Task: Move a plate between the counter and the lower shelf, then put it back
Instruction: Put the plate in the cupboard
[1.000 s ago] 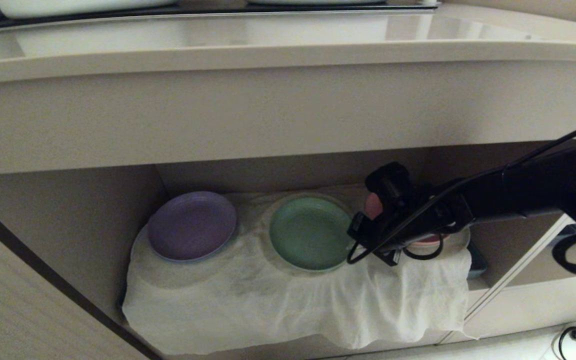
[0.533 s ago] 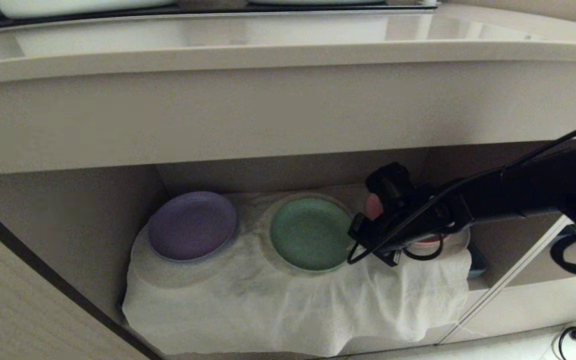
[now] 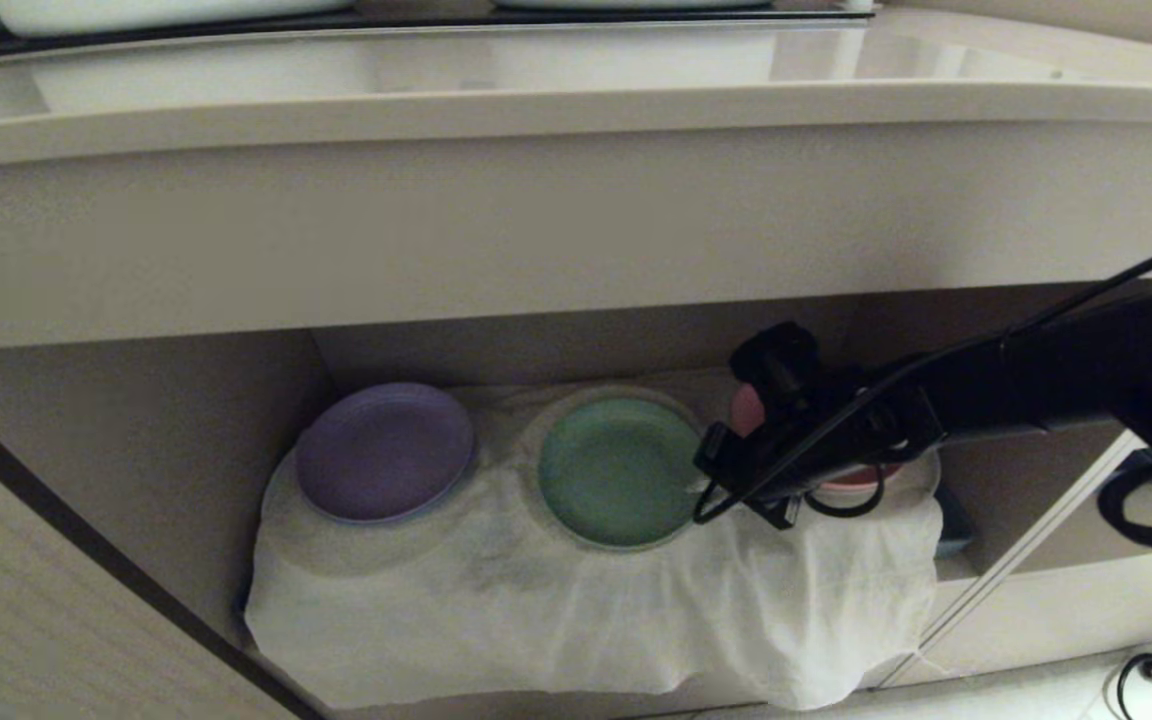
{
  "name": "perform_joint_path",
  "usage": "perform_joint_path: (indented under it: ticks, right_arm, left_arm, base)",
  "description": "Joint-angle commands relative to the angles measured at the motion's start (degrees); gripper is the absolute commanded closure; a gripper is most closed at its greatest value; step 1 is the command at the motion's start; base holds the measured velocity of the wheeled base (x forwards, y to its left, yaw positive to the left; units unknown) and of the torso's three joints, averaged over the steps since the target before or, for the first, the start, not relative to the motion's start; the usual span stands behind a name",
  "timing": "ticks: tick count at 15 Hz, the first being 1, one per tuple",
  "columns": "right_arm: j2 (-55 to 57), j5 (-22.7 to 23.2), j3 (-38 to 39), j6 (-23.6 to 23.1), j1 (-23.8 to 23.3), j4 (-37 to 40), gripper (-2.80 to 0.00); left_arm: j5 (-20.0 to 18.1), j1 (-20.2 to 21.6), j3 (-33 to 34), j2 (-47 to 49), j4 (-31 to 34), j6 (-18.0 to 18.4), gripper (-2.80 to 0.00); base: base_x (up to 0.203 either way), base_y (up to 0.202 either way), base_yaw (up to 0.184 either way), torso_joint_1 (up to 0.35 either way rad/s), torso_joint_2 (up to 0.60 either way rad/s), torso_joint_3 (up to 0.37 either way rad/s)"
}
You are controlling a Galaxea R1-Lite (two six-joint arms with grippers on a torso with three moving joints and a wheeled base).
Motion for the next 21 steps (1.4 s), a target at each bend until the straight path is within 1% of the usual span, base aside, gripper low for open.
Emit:
perform_joint_path:
  ticks: [1,8,10,14,16,18,21]
  right_arm:
    - [0.22,-0.10,0.03,0.30,0.06,0.16,-2.80]
    - [-0.49,-0.66,0.36,0.29,0.20,0.61,-2.80]
    - [-1.14,-1.21,0.38,0.05,0.21,2.89,-2.80]
    - [-3.15,-1.22,0.86,0.02,0.12,4.02,-2.80]
    - [-4.29,-1.22,1.22,-1.14,0.17,6.27,-2.80]
    - [-5.42,-1.22,2.47,-3.71,0.21,8.38,-2.80]
    - [-7.52,-1.14,4.47,-4.71,0.21,8.87,-2.80]
  left_arm:
    - [-0.01,0.00,0.01,-0.02,0.02,0.05,0.00]
    - [-0.01,0.00,0.01,-0.02,0.02,-0.04,0.00]
    - [-0.01,0.00,0.01,-0.02,0.02,-0.04,0.00]
    - [-0.01,0.00,0.01,-0.02,0.02,-0.04,0.00]
    - [-0.01,0.00,0.01,-0.02,0.02,0.05,0.00]
    - [-0.01,0.00,0.01,-0.02,0.02,0.02,0.00]
    - [-0.01,0.00,0.01,-0.02,0.02,0.04,0.00]
  base:
    - [0.000,0.000,0.000,0.000,0.00,0.000]
    - [0.000,0.000,0.000,0.000,0.00,0.000]
    - [0.000,0.000,0.000,0.000,0.00,0.000]
    - [0.000,0.000,0.000,0.000,0.00,0.000]
    - [0.000,0.000,0.000,0.000,0.00,0.000]
    - [0.000,0.000,0.000,0.000,0.00,0.000]
    - [0.000,0.000,0.000,0.000,0.00,0.000]
